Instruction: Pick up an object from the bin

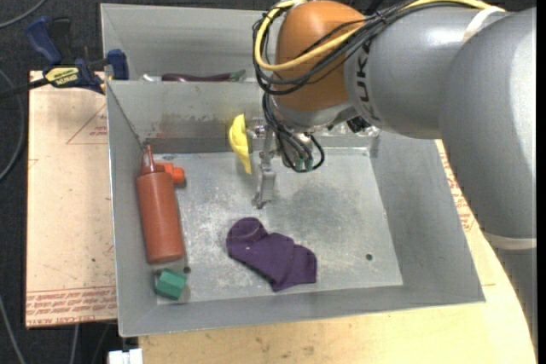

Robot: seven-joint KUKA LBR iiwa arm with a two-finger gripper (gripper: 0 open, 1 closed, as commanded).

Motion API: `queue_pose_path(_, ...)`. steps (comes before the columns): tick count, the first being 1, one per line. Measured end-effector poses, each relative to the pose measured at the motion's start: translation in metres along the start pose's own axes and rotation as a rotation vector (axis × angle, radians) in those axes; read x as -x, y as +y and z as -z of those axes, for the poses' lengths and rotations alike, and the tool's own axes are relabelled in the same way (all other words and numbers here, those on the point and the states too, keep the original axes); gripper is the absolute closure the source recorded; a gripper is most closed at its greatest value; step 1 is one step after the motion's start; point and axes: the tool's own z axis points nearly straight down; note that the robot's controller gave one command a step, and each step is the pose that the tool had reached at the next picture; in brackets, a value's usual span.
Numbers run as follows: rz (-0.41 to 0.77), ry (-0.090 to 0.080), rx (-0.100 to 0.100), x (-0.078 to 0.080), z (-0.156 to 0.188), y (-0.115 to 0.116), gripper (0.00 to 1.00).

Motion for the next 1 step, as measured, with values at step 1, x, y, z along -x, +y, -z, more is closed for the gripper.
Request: queue_pose_path(1, -0.001, -0.007, 0.001, 0.0017, 0.0049, -0.0003, 0.0)
